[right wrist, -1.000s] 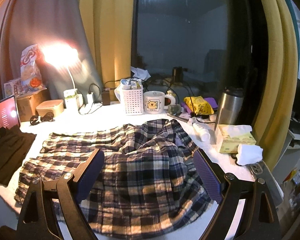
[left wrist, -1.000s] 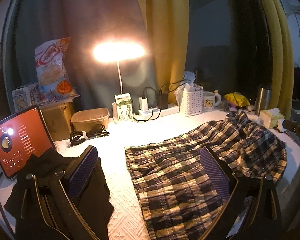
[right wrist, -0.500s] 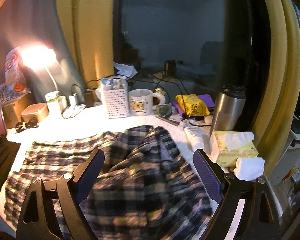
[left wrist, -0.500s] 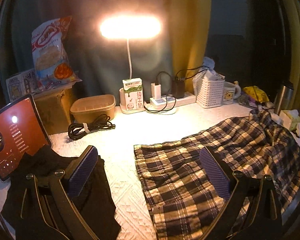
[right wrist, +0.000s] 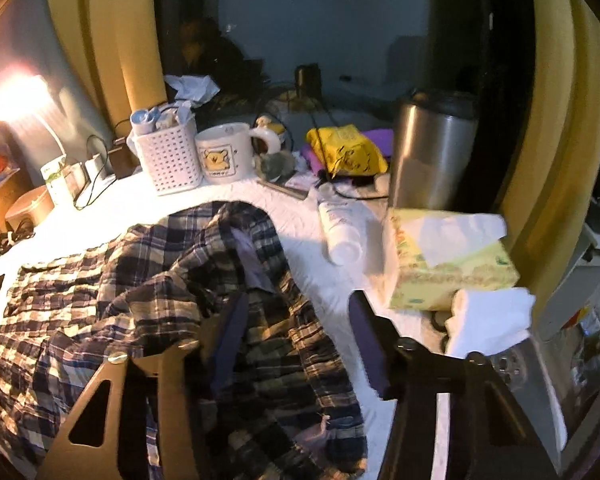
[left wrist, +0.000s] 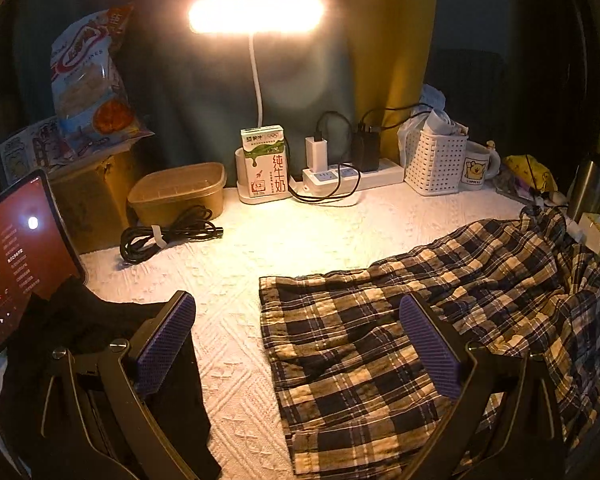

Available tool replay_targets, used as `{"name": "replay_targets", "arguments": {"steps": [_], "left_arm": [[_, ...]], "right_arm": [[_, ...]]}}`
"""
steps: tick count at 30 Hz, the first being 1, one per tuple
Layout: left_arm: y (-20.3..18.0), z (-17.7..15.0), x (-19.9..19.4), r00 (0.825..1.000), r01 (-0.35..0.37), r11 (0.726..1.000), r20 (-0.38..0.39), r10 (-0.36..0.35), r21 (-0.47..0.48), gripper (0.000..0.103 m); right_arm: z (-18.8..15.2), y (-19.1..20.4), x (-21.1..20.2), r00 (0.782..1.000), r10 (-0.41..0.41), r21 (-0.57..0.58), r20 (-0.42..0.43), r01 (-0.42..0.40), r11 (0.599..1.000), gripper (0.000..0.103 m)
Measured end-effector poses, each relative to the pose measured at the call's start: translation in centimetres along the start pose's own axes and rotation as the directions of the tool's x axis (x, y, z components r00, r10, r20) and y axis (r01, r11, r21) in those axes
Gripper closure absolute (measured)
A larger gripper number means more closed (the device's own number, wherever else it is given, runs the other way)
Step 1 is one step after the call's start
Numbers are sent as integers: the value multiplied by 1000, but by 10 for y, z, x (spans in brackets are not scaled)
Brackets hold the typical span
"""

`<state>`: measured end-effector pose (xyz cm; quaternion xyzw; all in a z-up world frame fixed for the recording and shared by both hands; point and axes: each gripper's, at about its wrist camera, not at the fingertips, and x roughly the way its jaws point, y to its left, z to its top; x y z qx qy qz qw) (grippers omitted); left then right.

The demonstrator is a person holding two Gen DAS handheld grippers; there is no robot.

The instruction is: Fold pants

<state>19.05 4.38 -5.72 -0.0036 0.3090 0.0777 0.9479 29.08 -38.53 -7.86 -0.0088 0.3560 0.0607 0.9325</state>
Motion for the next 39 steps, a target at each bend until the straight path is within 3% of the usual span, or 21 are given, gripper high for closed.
{"name": "replay_targets", "arguments": {"steps": [12,16,22,25,27,35,37,39], "left_arm": [[-30,1,3,999,-12,999,-32,14,47,2],[-36,3,3,999,-14,998,-36,16,64,2],[-35,6,0,999,-31,997,-25,33,64,2],[-34,6,1,999,-36,998,-27,38,59,2],[-33,5,0,999,-36,998,-28,38,59,2],[-33,5,-1,999,-39,998,-24,41,58,2],[-32,4,-1,999,-39,998,-23,40,56,2],[-31,4,-2,999,-39,998,-23,40,50,2]], "right_arm": [[-32,50,32,967,203,-90,-153,-218,972,53],[-38,54,35,964,214,-80,-157,-228,970,53],[-26,21,23,963,251,44,-99,-247,968,54],[-27,11,30,966,234,62,-111,-228,972,54],[-31,14,39,958,249,66,-140,-242,968,71],[-30,36,55,952,251,0,-174,-255,967,71],[-30,42,55,959,222,-44,-177,-233,971,85],[-31,46,52,963,206,-83,-174,-223,971,88]]}}
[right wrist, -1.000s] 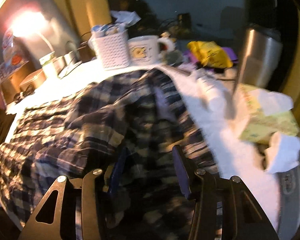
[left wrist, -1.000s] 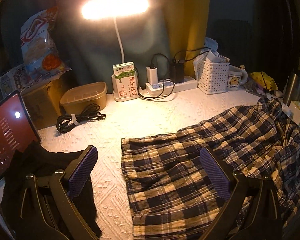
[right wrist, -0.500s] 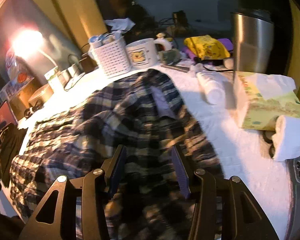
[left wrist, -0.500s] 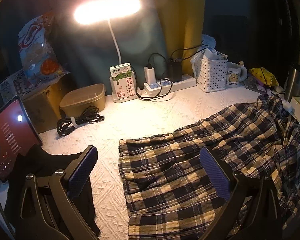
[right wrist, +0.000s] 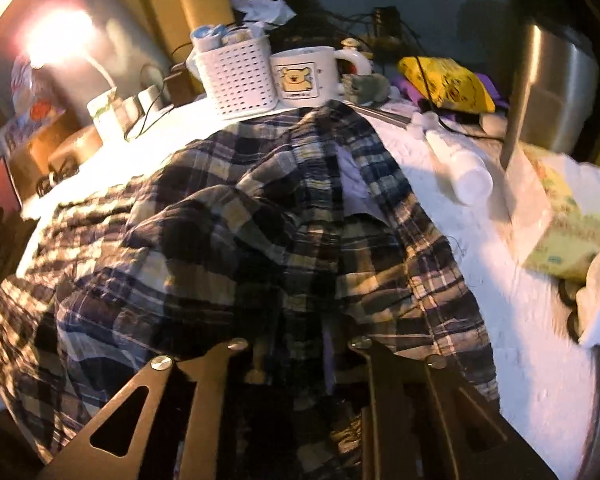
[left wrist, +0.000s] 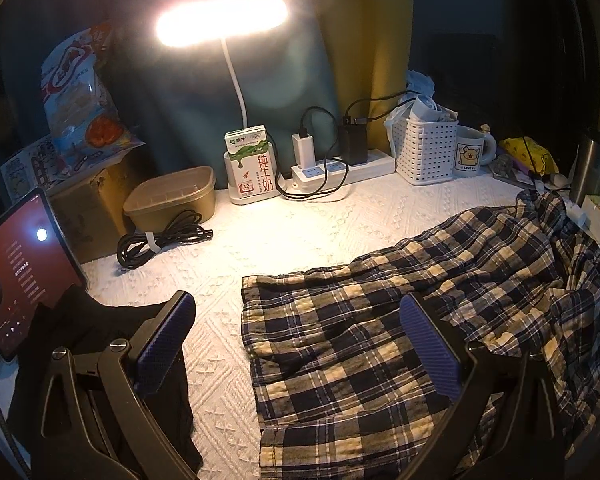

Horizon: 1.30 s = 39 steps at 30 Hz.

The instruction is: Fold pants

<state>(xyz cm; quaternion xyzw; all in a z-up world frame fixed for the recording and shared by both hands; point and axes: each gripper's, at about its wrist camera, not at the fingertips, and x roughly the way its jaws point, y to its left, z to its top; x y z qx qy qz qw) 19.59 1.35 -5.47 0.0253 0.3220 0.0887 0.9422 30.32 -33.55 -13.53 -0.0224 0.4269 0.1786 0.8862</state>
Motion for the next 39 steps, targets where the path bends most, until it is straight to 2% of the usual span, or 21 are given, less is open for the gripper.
{"name": "replay_targets", "arguments": {"steps": [4,10,16,19,22,23,27,34,35,36,37,38,39], "left_arm": [[3,-1,-3,1000,-5,1000,0,5,3,2],[7,2,-7,1000,-15,1000,16,15,-2,2],[6,5,-8,1000,-18,1000,24,18,-1,2],[4,6,-5,1000,-17,1000,20,17,1,2],[2,3,-1,1000,-18,1000,11,18,-2,2],[4,2,2,1000,-22,1000,2,22,-2,2],[14,1,10,999,-44,999,-15,44,-9,2],[42,12,32,999,-42,999,-13,41,-29,2],[48,13,41,999,-24,999,-28,23,-38,2],[51,14,48,999,-12,999,-43,11,-42,2],[54,15,55,998,-3,999,-57,0,-45,2],[57,15,63,997,5,999,-73,-9,-46,2],[59,14,71,996,10,999,-87,-13,-42,2]], "right_arm": [[1,0,-10,1000,-14,-12,28,15,1000,99],[9,-19,-38,993,-78,18,94,76,997,100],[14,-43,-70,976,-156,58,152,149,987,100],[12,-47,-73,972,-184,59,149,177,982,100],[3,-56,-53,972,-219,52,91,214,975,100],[-2,-61,-42,974,-223,64,49,220,973,100],[-4,-63,-48,978,-202,95,50,196,976,100],[28,-54,-74,970,-204,53,130,198,979,95],[36,-53,-75,969,-204,48,140,199,979,91],[43,-52,-73,967,-209,42,146,205,978,70],[50,-50,-71,965,-215,37,149,212,977,31],[57,-49,-70,963,-217,37,161,214,976,18],[64,-46,-70,961,-209,37,183,206,978,14]]}}
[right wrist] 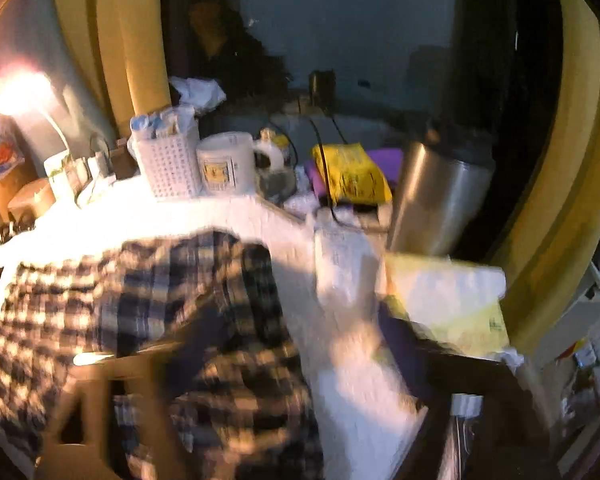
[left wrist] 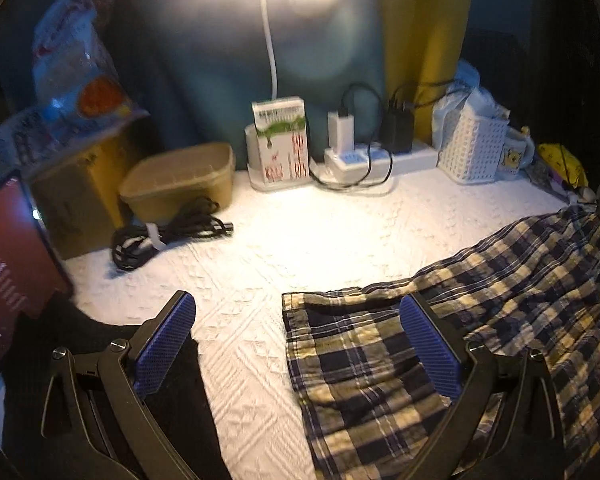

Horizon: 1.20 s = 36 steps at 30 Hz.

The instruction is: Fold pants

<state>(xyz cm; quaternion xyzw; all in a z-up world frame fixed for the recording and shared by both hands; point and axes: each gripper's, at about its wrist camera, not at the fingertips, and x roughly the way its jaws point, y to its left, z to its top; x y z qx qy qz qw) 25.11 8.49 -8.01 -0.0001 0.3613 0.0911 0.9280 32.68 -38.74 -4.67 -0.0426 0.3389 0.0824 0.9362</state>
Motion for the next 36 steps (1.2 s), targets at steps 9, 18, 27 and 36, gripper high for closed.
{"name": "replay_targets", "arguments": {"steps": [9,18,27,36], "left_arm": [[-5,-5,59,985,91,995,-153,-85,35,2],[-17,-17,78,964,168,984,-220,-152,53,6],[-25,-16,68,966,191,979,-188,-175,70,58],[-22,-10,55,978,178,983,-118,-172,35,97]], "right_arm": [[46,18,53,998,62,-62,-34,-64,996,14],[46,38,131,973,136,-94,-189,-156,983,26],[27,60,163,940,183,-71,-288,-212,975,48],[29,78,142,957,155,-162,-244,-198,967,75]]}}
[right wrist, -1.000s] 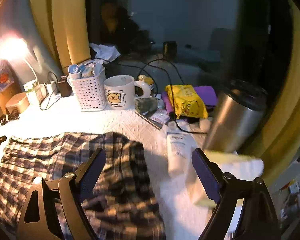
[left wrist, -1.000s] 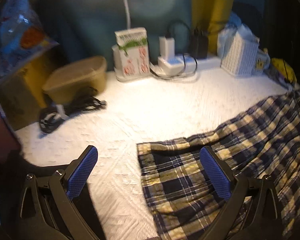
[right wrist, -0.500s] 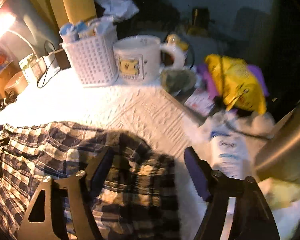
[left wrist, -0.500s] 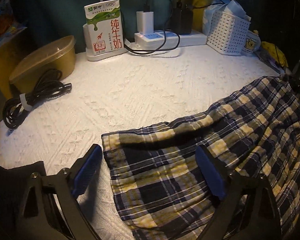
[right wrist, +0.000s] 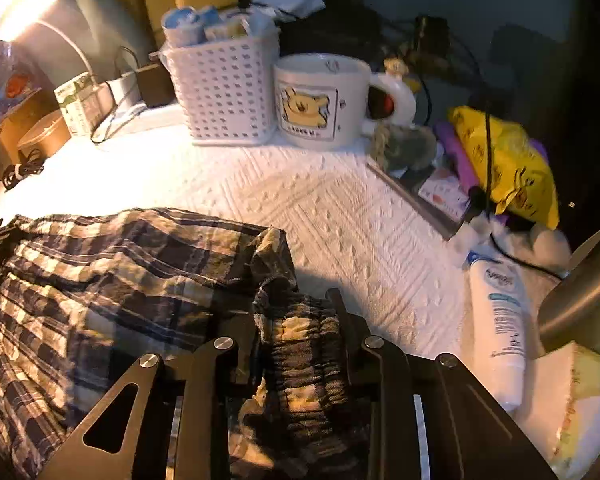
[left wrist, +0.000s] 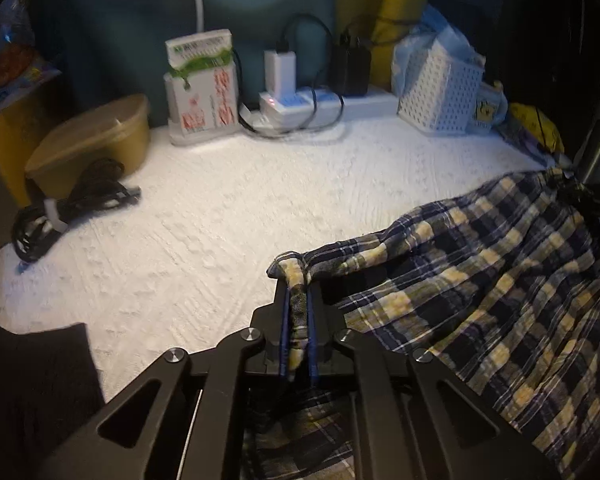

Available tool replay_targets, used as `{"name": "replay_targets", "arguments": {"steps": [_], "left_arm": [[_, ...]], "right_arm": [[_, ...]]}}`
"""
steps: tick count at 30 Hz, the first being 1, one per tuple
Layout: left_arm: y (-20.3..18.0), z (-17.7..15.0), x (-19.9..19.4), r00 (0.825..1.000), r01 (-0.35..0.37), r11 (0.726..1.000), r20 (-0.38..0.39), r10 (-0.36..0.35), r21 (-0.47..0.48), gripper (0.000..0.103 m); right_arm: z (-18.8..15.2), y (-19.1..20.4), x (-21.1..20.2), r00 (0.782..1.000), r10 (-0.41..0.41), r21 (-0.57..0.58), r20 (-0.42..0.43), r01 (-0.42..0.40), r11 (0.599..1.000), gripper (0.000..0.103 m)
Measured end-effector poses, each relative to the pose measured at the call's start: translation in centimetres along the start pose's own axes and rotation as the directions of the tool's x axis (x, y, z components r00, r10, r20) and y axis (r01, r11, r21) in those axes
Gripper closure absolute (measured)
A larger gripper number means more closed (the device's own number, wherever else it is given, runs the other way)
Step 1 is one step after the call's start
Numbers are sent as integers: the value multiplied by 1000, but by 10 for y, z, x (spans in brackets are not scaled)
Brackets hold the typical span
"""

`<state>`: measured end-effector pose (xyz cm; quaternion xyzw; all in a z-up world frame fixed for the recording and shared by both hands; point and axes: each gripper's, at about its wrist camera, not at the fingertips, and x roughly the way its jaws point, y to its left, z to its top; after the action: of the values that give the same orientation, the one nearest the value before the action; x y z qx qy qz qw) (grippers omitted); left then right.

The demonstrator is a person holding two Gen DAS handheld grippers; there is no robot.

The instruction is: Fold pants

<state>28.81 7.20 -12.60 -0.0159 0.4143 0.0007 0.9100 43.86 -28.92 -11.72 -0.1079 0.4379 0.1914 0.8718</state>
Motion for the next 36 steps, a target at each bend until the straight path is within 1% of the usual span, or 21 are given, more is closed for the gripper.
{"name": "replay_targets", "arguments": {"steps": [4,7,10,12,14,16,17,20,23,29,35,36], "left_arm": [[7,14,-13,998,-13,1000,60,14,-15,97],[11,29,-23,994,-15,1000,107,15,-6,97],[13,45,-30,989,-28,999,148,25,18,97],[15,62,-35,982,-46,998,183,37,44,97],[19,78,-41,975,-66,996,215,53,54,97],[26,96,-46,967,-86,994,246,69,60,97],[32,106,-45,966,-89,994,248,71,63,97],[47,122,-36,969,-80,995,240,65,54,97],[55,130,-17,975,-67,996,217,54,51,97],[51,131,28,984,-71,995,167,59,72,97],[46,123,77,993,-87,991,90,78,105,97],[46,121,80,993,-89,990,81,80,107,97]], "right_arm": [[0,10,-22,999,-8,-32,50,9,999,75],[4,13,-43,994,-15,-34,105,18,999,75],[15,20,-59,986,-17,-21,168,21,1000,75],[23,23,-69,980,2,-6,200,-1,1000,75],[32,27,-79,973,40,13,229,-44,999,75],[41,32,-89,964,41,13,261,-46,999,75],[46,35,-94,960,38,10,278,-42,999,75],[57,40,-96,951,11,16,308,-16,1000,75],[64,33,-78,956,-7,53,292,-9,999,75],[66,12,-23,979,-48,111,197,26,993,75],[75,-3,22,988,-82,120,128,67,991,75],[75,-3,28,989,-83,120,119,68,990,75]]}}
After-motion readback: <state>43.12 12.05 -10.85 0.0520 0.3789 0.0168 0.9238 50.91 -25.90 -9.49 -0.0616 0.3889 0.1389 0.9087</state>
